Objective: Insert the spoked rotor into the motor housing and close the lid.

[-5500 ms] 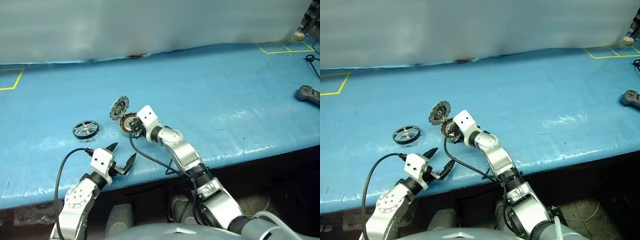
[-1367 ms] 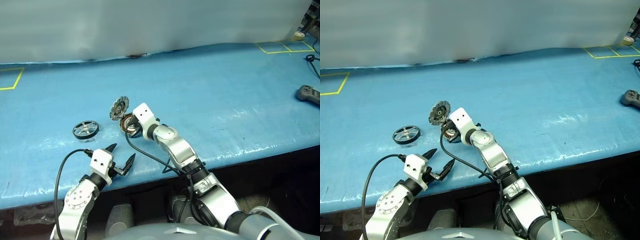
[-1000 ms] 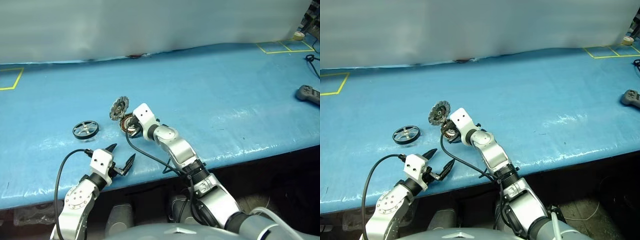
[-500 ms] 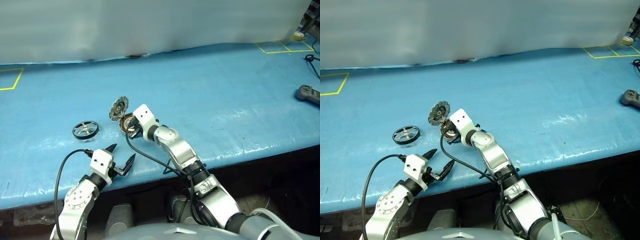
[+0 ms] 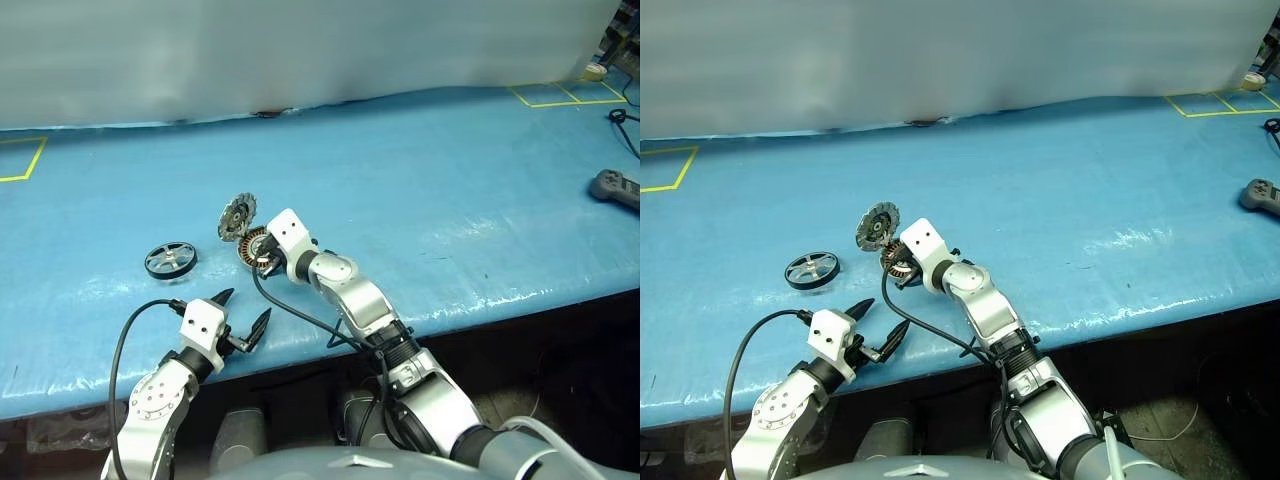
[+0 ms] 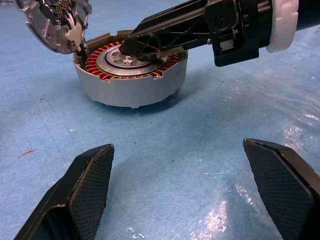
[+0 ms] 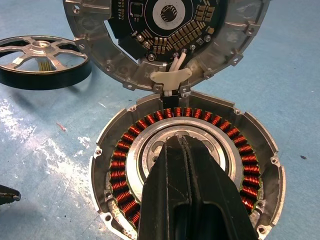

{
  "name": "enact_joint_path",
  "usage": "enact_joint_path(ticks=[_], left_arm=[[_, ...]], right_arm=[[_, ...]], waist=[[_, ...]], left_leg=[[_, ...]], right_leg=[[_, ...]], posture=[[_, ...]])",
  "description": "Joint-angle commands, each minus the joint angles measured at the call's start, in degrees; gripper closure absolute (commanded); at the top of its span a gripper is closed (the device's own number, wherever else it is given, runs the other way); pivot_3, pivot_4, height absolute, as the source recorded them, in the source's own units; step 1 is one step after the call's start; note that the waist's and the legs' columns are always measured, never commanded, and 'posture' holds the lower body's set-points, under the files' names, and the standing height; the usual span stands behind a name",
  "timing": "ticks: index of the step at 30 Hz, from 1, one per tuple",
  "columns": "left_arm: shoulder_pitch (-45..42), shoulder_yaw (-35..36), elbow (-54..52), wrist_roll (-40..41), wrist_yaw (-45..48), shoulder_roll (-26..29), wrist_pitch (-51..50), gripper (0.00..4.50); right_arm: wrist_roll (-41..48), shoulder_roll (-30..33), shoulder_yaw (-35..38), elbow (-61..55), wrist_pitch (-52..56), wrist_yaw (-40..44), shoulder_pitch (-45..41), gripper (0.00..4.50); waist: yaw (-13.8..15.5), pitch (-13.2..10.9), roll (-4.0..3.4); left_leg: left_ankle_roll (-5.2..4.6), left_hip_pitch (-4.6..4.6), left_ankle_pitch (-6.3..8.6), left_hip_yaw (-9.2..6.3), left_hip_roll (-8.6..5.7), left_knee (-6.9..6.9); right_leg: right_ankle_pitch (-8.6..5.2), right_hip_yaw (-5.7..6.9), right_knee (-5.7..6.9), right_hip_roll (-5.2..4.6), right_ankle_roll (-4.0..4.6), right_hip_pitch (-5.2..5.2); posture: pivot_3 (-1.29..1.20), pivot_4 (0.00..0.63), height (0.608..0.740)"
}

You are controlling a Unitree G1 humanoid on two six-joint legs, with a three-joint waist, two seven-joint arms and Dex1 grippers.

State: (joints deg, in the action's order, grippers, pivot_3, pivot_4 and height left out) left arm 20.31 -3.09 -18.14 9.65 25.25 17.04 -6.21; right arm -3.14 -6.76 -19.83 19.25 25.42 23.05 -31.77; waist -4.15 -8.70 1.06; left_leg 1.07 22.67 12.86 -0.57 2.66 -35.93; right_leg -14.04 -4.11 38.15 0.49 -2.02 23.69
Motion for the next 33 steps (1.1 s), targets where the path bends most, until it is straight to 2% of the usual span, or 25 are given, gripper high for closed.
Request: enact_joint_path(ticks=[1, 15, 24, 33], left_arm=[[-0.35, -0.31, -0.57, 0.27, 0.14, -0.25, 0.5, 0.0], [-0.56, -0.22, -0.3, 0.31, -0.04, -0.44, 0.45, 0.0], [-0.65, -0.19, -0.39, 0.23, -0.12, -0.38, 0.42, 0.0], [-0.41, -0.2, -0.52, 0.23, -0.04, -0.25, 0.39, 0.0]], right_arm=[[-0.21, 0.31, -1.07, 1.83, 0.97, 1.34, -0.03, 4.47], [-0.5, 1.44, -2.21, 3.28, 1.68, 4.99, -0.81, 4.47], [-2.74, 3.47, -5.59, 4.75, 0.56, 8.98, -1.16, 4.47], [-2.11, 2.72, -3.41, 4.44, 0.91, 8.04, -1.61, 4.47]], waist=[[0.0, 0.0, 0.0], [-0.05, 0.05, -0.02], [-0.22, 0.11, -0.03], [-0.22, 0.14, -0.02]], left_leg=[[0.0, 0.0, 0.0, 0.0, 0.0, 0.0], [0.0, -0.03, 0.0, 0.0, 0.0, 0.0], [0.0, -0.05, 0.0, 0.01, 0.0, 0.01], [0.0, -0.06, 0.0, 0.01, 0.0, 0.01]], right_leg=[[0.0, 0.0, 0.0, 0.0, 0.0, -0.01], [0.01, 0.0, 0.0, 0.0, -0.02, -0.02], [0.01, 0.0, 0.0, 0.0, -0.02, -0.03], [0.0, 0.0, 0.0, 0.0, -0.01, -0.04]], posture=[[0.0, 0.15, 0.74], [0.0, 0.15, 0.74], [0.0, 0.15, 0.74], [0.0, 0.15, 0.74]])
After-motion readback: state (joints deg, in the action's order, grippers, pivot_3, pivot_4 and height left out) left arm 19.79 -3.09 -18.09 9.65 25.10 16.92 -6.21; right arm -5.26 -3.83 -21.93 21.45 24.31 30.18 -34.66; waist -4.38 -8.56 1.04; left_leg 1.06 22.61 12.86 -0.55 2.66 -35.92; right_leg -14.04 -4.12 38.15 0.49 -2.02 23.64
